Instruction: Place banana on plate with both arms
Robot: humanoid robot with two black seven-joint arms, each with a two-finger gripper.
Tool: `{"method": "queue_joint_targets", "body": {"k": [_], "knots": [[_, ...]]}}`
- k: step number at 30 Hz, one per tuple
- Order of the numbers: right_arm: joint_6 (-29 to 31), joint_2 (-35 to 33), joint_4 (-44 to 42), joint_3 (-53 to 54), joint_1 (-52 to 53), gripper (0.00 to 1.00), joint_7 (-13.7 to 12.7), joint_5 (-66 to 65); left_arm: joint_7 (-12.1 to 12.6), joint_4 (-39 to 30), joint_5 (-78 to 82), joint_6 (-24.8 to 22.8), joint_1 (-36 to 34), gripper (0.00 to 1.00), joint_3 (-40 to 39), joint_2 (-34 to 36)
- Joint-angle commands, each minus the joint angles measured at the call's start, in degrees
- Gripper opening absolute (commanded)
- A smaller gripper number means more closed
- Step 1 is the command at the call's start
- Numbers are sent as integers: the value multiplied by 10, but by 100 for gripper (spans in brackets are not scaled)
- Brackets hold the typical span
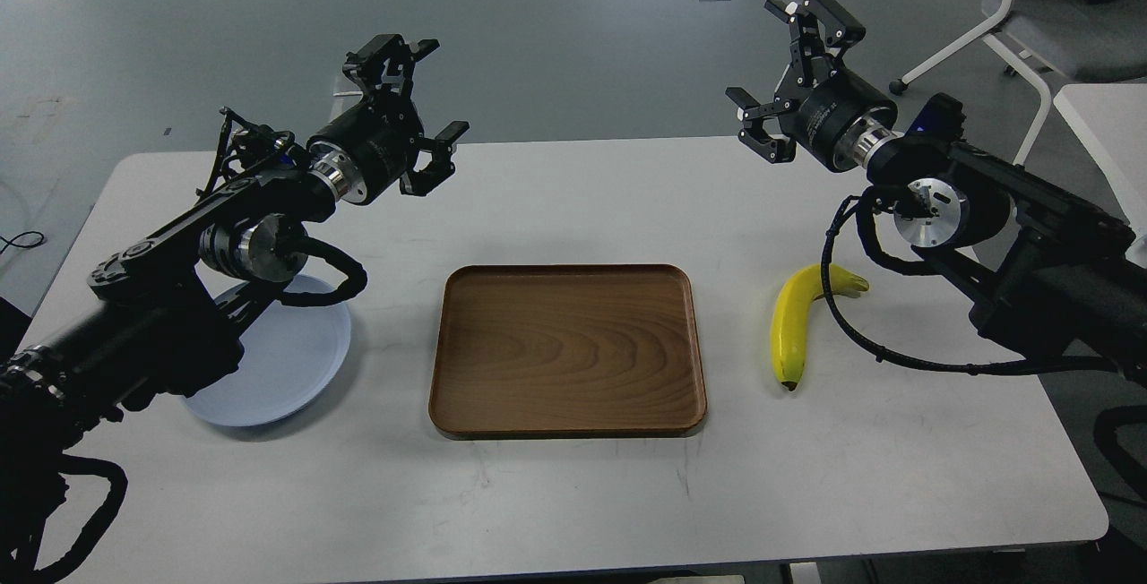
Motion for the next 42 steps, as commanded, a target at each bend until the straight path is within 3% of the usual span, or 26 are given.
{"method": "queue_joint_targets", "body": {"k": [1, 9, 42], "knots": [[1, 9, -8, 1, -3, 100, -3, 0, -5, -5, 5, -4, 25, 98, -20, -1], [4, 20, -13, -9, 7, 100, -2, -3, -26, 1, -1, -3, 33, 98, -28, -16], [-3, 29, -14, -12, 20, 100, 3, -4, -27, 1, -2, -5, 35, 98, -38, -14]]}}
